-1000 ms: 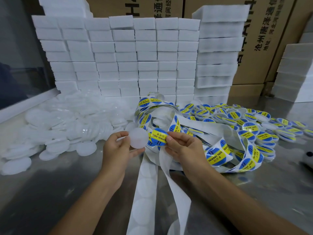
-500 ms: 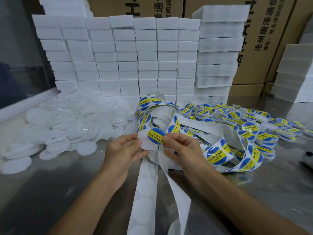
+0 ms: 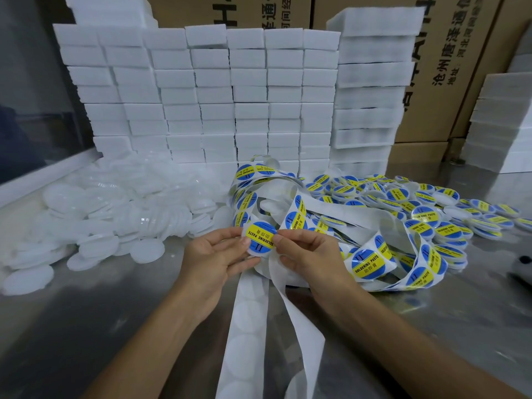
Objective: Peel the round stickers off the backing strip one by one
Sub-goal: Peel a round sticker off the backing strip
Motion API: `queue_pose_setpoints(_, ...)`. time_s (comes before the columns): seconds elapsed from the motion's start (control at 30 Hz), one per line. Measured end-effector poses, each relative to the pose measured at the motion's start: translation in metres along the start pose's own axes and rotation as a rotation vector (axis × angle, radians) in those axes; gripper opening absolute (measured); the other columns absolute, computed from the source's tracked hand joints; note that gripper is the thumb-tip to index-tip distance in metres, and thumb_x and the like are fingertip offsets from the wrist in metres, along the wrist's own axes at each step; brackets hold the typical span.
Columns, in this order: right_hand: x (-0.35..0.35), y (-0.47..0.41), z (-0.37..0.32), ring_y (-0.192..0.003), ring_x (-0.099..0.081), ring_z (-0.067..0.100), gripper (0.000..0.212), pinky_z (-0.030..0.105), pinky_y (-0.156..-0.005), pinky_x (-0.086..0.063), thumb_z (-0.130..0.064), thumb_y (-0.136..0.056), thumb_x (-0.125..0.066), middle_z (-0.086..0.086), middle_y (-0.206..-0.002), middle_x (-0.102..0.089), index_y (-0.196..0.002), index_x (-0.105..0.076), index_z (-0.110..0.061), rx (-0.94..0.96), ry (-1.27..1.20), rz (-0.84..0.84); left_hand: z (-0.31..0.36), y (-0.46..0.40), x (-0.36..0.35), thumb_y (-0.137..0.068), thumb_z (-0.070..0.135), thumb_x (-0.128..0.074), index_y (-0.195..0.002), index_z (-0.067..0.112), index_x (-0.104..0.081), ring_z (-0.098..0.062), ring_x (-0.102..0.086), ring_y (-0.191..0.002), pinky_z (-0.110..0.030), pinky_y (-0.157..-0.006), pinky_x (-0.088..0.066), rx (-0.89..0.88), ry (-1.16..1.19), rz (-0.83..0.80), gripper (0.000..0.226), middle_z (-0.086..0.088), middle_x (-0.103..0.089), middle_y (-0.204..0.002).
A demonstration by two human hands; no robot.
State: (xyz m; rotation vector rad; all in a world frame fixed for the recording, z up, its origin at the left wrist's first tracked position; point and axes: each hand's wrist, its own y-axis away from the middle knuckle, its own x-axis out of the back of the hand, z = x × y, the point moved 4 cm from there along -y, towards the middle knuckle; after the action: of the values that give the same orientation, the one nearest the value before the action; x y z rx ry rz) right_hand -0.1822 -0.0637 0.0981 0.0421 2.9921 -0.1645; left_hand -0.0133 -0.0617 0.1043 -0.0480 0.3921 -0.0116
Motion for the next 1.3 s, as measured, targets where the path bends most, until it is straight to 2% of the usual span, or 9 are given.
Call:
queue_pose_setpoints(0.2,0.0,-0.001,0.001,-0.101,-0.07,0.027,0.011,0.043,-0.089,-0.056,-0.023,-0.08,-0.079,-0.001,-0.09,-0.078,-0.082,-0.08,-0.034,-0.005,0.012,-0.003,-0.001,0.0,0.0,-0.069,0.006,-0.071,-0.104,-0.004,-0.063,-0.027,-0.074,-0.085,-0.03,-0.064,-0.06,-0.002,-0.002,0.0,0.038,-0.018,-0.075,-0.092)
queue_pose_setpoints(0.33,0.001,-0.001,0.003,-0.09,-0.072,0.018,0.01,0.037,-0.084,-0.058,-0.024,-0.079,-0.08,-0.001,-0.089,-0.078,-0.082,-0.08,-0.034,-0.008,0.018,0.0,0.0,0.001,0.0,-0.077,-0.001,-0.069,-0.104,-0.004,-0.063,-0.028,-0.074,-0.084,-0.031,-0.065,-0.061,-0.003,-0.009,0.006,0.027,-0.019,-0.075,-0.092)
queue_pose_setpoints(0.5,0.001,0.0,0.002,-0.067,-0.063,0.008,0.004,0.023,-0.066,-0.053,-0.027,-0.078,-0.081,0.003,-0.082,-0.077,-0.081,-0.08,-0.03,0.017,0.032,0.008,0.001,0.003,-0.001,-0.082,-0.005,-0.068,-0.099,-0.001,-0.065,-0.029,-0.074,-0.082,-0.033,-0.068,-0.061,-0.047,-0.068,0.025,0.018,-0.018,-0.075,-0.089)
queue_pose_setpoints(0.83,0.006,-0.001,-0.001,-0.057,-0.062,0.003,0.008,0.015,-0.058,-0.052,-0.022,-0.076,-0.083,0.001,-0.07,-0.075,-0.071,-0.079,-0.019,0.046,0.051,0.07,0.004,0.006,-0.007,-0.078,-0.007,-0.072,-0.091,0.006,-0.069,-0.027,-0.075,-0.078,-0.026,-0.065,-0.059,-0.161,-0.173,-0.001,0.019,-0.014,-0.076,-0.082)
queue_pose_setpoints(0.93,0.005,0.001,-0.003,-0.059,-0.063,0.007,0.01,0.021,-0.059,-0.054,-0.025,-0.076,-0.084,0.003,-0.069,-0.074,-0.078,-0.076,-0.018,0.12,0.124,0.104,0.004,0.007,-0.008,-0.077,-0.006,-0.072,-0.091,0.006,-0.069,-0.027,-0.075,-0.078,-0.026,-0.064,-0.059,-0.161,-0.165,-0.013,0.019,-0.014,-0.076,-0.083)
queue_pose_setpoints(1.03,0.005,0.002,-0.005,-0.054,-0.059,0.013,0.03,0.032,-0.058,-0.053,-0.037,-0.074,-0.084,0.006,-0.065,-0.068,-0.093,-0.064,-0.028,0.241,0.286,0.194,0.006,0.006,-0.007,-0.068,0.002,-0.073,-0.093,0.001,-0.066,-0.029,-0.074,-0.079,-0.031,-0.068,-0.061,-0.121,-0.042,-0.027,0.027,-0.018,-0.075,-0.087)
queue_pose_setpoints(1.17,0.0,0.006,-0.011,-0.058,-0.06,0.008,0.04,0.022,-0.059,-0.051,-0.041,-0.076,-0.082,-0.01,-0.08,-0.067,-0.11,-0.06,-0.04,0.464,0.424,0.093,0.006,0.005,-0.012,-0.066,0.007,-0.069,-0.095,0.0,-0.061,-0.028,-0.074,-0.081,-0.032,-0.07,-0.061,-0.067,0.082,-0.072,0.032,-0.019,-0.075,-0.091)
queue_pose_setpoints(1.23,-0.006,0.01,-0.012,-0.06,-0.061,0.008,0.041,0.019,-0.059,-0.05,-0.041,-0.077,-0.081,-0.018,-0.086,-0.068,-0.113,-0.064,-0.035,0.554,0.459,0.029,0.005,0.007,-0.015,-0.068,0.007,-0.067,-0.1,-0.001,-0.06,-0.027,-0.074,-0.082,-0.029,-0.068,-0.06,-0.051,0.107,-0.103,0.033,-0.02,-0.075,-0.092)
queue_pose_setpoints(1.3,-0.007,0.009,-0.012,-0.062,-0.062,0.008,0.035,0.025,-0.061,-0.053,-0.04,-0.079,-0.08,-0.012,-0.082,-0.07,-0.109,-0.069,-0.025,0.54,0.459,0.067,0.005,0.007,-0.015,-0.07,0.008,-0.066,-0.105,-0.001,-0.06,-0.027,-0.074,-0.084,-0.029,-0.068,-0.059,-0.032,0.109,-0.121,0.037,-0.02,-0.074,-0.095)
